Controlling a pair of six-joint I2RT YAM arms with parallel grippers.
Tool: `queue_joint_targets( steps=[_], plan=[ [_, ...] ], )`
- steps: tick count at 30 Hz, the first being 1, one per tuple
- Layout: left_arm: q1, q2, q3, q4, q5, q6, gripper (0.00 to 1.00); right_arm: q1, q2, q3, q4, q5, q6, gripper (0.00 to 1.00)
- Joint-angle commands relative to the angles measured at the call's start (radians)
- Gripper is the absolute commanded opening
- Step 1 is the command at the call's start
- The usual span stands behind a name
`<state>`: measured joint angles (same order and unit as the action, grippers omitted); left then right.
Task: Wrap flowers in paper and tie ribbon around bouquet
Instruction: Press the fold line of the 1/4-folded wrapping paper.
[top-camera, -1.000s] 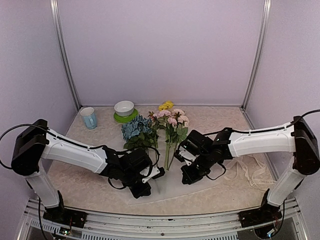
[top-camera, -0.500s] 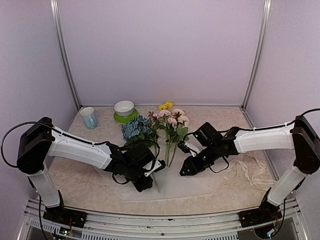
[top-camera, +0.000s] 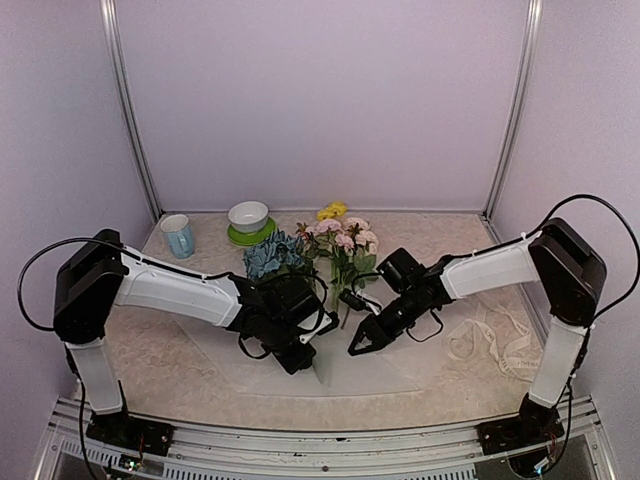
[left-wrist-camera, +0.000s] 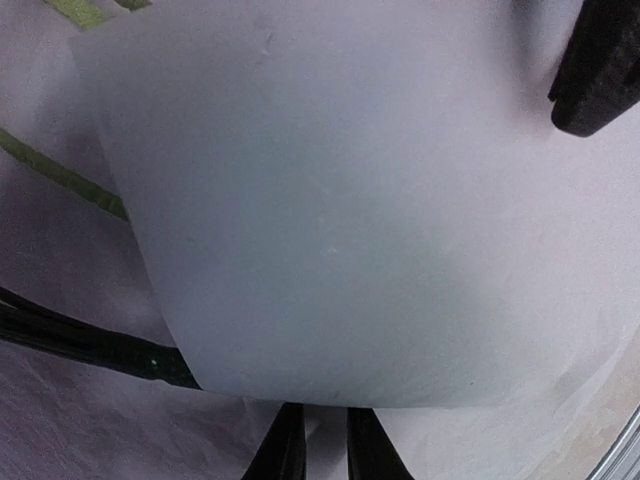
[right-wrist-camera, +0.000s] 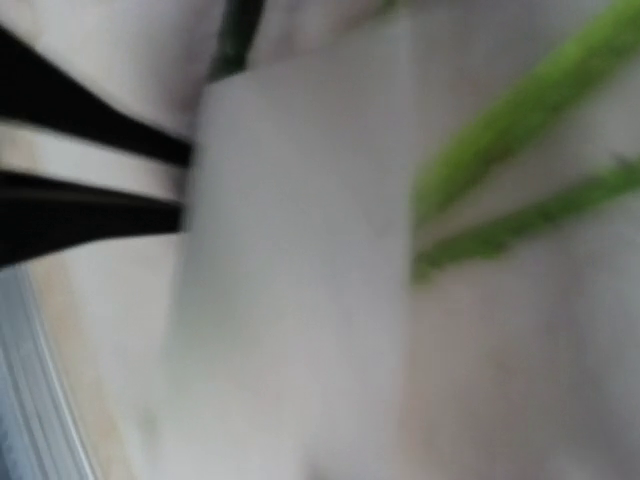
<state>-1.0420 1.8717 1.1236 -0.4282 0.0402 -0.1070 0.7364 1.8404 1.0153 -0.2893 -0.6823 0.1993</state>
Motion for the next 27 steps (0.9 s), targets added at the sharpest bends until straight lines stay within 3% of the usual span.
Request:
queue_joint_targets(
  steps=[1,3,9,13,17,27],
  plan=[
    [0.013,0.045,0.066,-0.065,-0.010,-0.044,0.16,-0.060,-0.045,-0.036,0.060,-0.157,0.040,0.05],
    [0.017,0.040,0.080,-0.063,-0.023,-0.061,0.16,-0.087,-0.059,-0.092,0.127,-0.167,0.105,0.00],
    [0.006,-0.017,0.074,0.002,-0.045,-0.091,0.16,-0.088,-0.012,-0.115,0.209,-0.250,0.167,0.00],
    [-0.058,-0.088,0.055,0.045,-0.108,-0.064,0.20,-0.088,-0.010,-0.110,0.165,-0.158,0.154,0.00],
    [-0.103,-0.139,0.013,0.068,-0.065,-0.016,0.21,-0.088,0.008,-0.131,0.196,-0.083,0.203,0.00],
    [-0.035,-0.297,-0.235,0.265,-0.034,-0.002,0.21,-0.071,-0.040,-0.182,0.235,0.142,0.330,0.00]
  ],
)
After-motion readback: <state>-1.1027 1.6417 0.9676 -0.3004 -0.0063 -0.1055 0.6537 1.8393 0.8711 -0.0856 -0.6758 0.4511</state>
